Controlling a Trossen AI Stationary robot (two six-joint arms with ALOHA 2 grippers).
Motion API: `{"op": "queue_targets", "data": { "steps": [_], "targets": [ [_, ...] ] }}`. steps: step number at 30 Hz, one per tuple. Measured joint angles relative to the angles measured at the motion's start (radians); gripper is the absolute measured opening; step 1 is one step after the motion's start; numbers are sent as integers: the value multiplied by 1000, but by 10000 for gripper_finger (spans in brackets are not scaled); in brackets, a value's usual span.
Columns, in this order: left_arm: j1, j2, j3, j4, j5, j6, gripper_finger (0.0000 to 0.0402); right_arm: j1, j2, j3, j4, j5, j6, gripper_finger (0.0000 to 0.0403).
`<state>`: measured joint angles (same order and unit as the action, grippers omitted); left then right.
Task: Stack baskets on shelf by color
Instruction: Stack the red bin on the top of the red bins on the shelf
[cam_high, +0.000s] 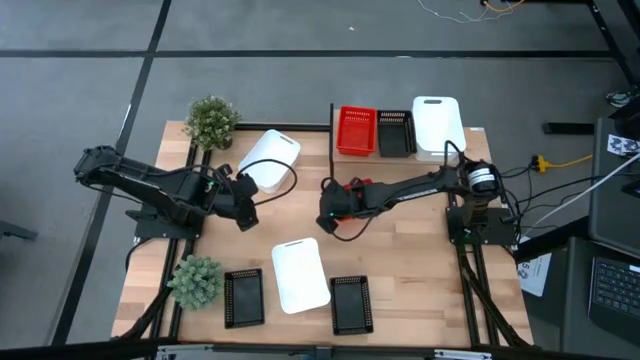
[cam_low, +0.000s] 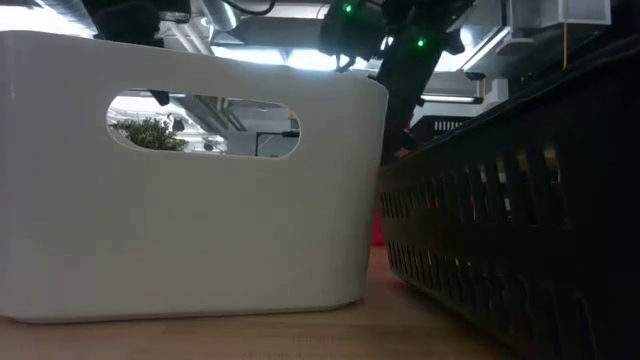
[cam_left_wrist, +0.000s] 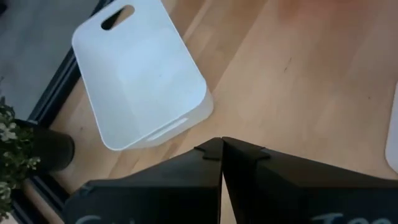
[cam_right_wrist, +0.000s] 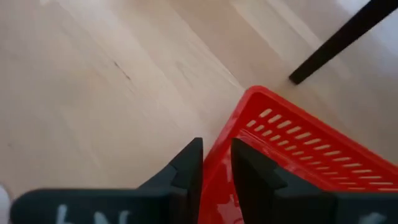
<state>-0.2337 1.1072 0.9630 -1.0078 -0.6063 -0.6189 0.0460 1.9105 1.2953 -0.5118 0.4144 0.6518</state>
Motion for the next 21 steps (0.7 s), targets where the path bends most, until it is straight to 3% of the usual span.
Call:
{"op": "queue_targets", "data": {
  "steps": [8, 15, 21],
  "targets": [
    [0, 2, 0, 0, -13, 27, 0, 1, 36, 0, -10, -25, 82, 81],
    [0, 2, 0, 0, -13, 27, 0, 34, 47, 0, -120, -55, 108, 78],
    [0, 2, 0, 18, -13, 27, 0, 108, 44, 0, -150, -143, 54, 10]
  ]
}}
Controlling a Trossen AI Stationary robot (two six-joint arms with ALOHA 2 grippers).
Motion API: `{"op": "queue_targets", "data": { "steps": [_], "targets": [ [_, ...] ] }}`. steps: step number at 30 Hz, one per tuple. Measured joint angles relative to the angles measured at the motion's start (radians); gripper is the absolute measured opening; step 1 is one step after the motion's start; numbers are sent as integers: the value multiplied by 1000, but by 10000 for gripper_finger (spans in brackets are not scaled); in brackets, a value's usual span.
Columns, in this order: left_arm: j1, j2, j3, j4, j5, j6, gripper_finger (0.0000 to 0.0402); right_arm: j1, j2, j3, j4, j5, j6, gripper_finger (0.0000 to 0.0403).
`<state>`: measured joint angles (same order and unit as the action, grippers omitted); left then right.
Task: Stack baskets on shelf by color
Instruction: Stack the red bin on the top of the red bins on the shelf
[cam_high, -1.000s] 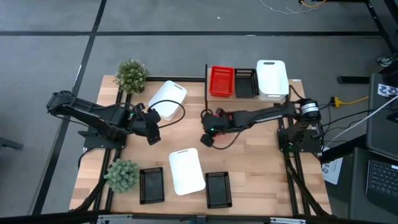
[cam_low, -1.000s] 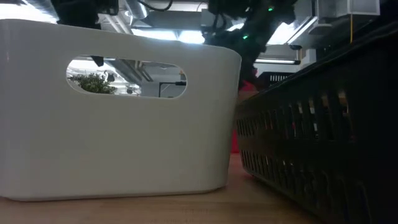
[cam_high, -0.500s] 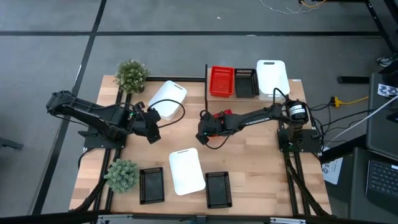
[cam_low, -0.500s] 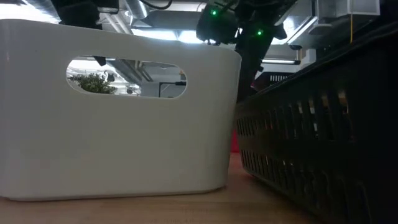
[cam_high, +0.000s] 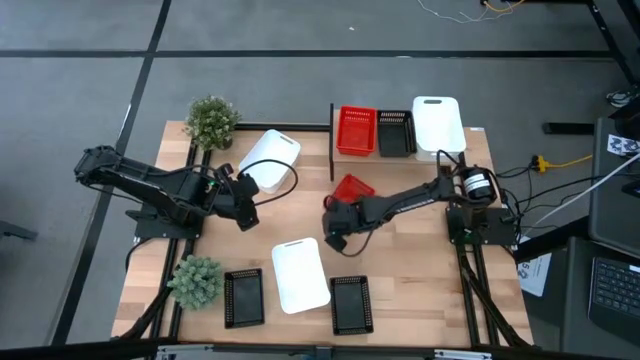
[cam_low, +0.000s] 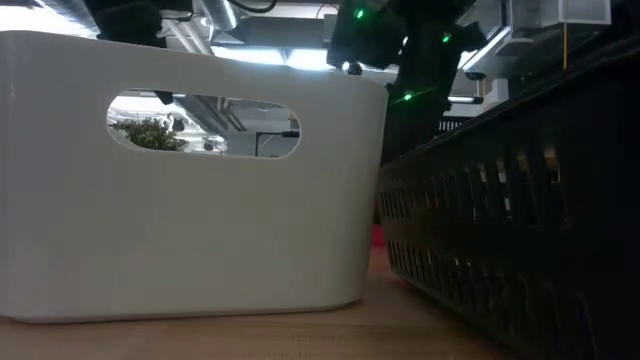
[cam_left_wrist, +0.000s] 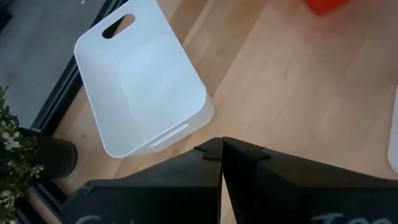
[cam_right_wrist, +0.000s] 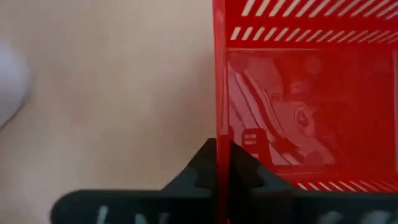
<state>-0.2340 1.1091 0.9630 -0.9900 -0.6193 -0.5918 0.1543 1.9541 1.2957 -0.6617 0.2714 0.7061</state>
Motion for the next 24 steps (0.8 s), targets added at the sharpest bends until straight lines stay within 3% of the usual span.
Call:
{"op": "queue_targets", "data": {
  "steps": [7, 10, 14, 19, 21, 24],
  "targets": [
    [0, 0, 0, 9, 0, 1, 0, 94, -27, 107, -26, -163, -189, 2],
    [0, 1, 0, 15, 0, 2, 0, 113, -51, 211, -118, -168, -298, 2],
    [0, 2, 0, 17, 1, 1, 0, 111, -69, 384, -257, -73, -481, 1],
    [0, 2, 0, 16, 2, -5, 0, 75, -72, 650, -417, -37, -721, 1],
    [0, 2, 0, 16, 2, -6, 0, 55, -72, 750, -507, 56, -765, 1],
    [0, 2, 0, 15, -5, 0, 0, 18, -72, 894, -710, 314, -764, 0]
  ]
}}
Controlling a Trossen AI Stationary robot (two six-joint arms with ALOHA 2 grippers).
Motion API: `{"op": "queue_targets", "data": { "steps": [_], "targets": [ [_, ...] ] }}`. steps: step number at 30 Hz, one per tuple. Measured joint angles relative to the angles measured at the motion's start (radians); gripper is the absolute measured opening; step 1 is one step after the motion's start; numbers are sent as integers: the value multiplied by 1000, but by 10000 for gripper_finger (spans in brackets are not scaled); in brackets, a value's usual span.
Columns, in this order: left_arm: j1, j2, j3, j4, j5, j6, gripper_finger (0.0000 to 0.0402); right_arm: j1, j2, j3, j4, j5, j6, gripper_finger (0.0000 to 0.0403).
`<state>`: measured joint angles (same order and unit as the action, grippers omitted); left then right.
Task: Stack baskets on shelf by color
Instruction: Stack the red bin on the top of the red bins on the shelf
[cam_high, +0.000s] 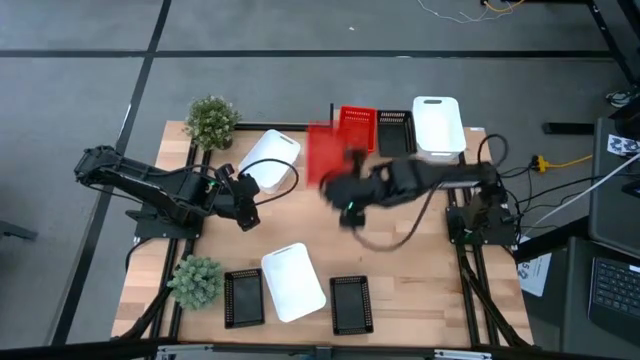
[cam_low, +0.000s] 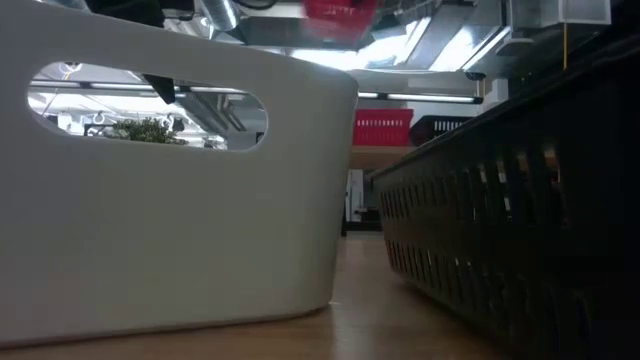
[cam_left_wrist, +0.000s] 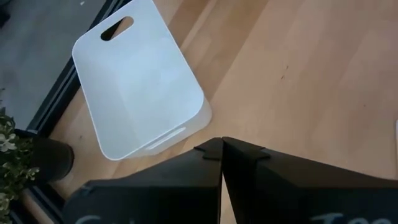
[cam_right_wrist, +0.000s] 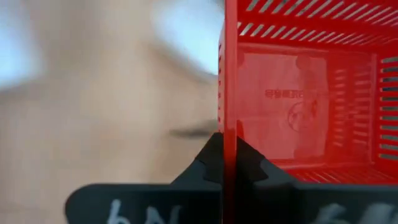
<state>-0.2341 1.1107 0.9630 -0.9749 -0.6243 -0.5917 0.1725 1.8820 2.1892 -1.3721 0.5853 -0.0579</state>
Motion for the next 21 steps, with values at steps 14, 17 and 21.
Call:
{"op": "queue_targets", "data": {
  "steps": [14, 17, 21],
  "targets": [
    [-7, -239, -45, -161, -99, -30, 0, -482, -22, 70, -163, -324, -181, 0],
    [-21, -368, -128, -96, -99, -53, 0, -554, -22, 3, -134, -419, -207, 0],
    [-29, -498, -253, 40, -86, -46, 0, -584, -21, -81, -68, -495, -266, 0]
  ]
}}
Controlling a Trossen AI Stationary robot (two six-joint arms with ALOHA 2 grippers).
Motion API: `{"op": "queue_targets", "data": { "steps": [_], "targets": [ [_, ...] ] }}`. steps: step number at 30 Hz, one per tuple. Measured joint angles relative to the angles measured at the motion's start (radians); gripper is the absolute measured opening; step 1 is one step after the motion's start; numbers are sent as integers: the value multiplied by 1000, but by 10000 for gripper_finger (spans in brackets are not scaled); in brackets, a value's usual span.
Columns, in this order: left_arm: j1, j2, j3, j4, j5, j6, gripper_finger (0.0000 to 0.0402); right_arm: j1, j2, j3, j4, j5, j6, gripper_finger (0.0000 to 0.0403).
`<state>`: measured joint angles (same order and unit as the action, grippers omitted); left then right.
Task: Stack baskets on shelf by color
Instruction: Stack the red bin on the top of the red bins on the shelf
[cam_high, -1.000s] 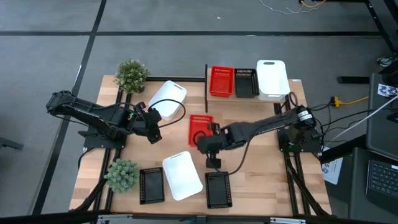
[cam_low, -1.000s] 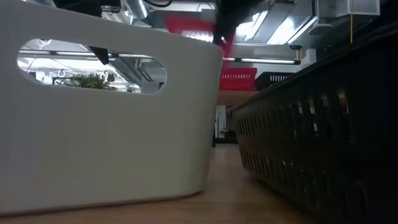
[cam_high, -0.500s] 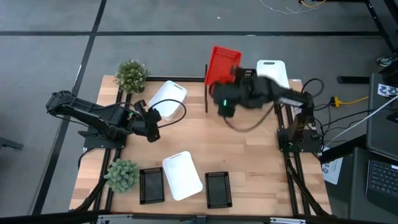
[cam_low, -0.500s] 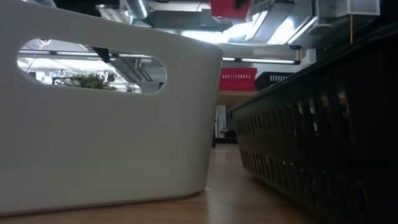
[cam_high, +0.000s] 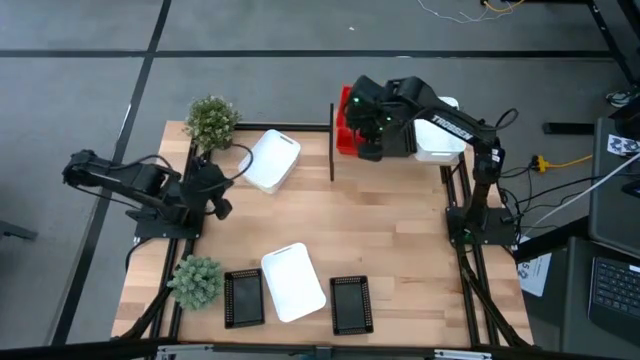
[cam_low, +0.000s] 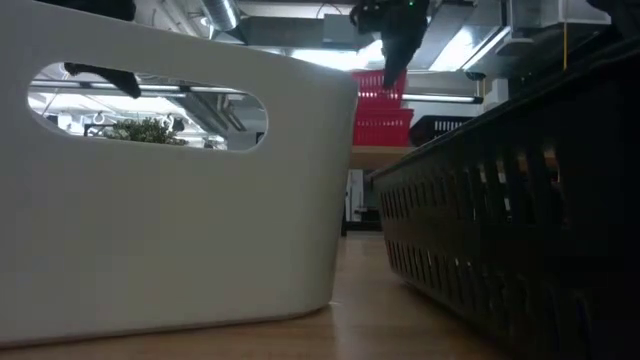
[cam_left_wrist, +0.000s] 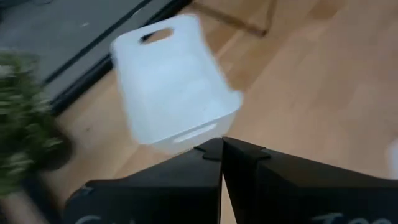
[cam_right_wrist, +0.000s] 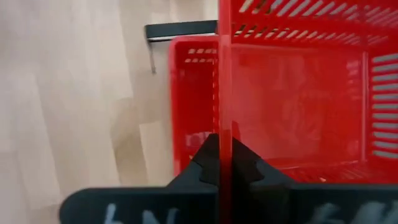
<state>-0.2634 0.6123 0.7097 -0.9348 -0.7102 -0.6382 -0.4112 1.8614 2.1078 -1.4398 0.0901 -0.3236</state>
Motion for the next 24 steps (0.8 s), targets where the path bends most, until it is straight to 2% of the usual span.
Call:
{"op": "queue_targets", "data": {
  "steps": [4, 16, 24],
  "targets": [
    [1, -73, -71, 87, 4, 53, 0, 0, -1, -53, 35, -62, -26, 0],
    [1, -96, -92, 125, 5, 65, 0, -6, -1, -117, 14, -66, -79, 3],
    [1, -96, -92, 141, 5, 65, 0, -7, -1, -117, 8, -65, -130, 59]
  ]
}}
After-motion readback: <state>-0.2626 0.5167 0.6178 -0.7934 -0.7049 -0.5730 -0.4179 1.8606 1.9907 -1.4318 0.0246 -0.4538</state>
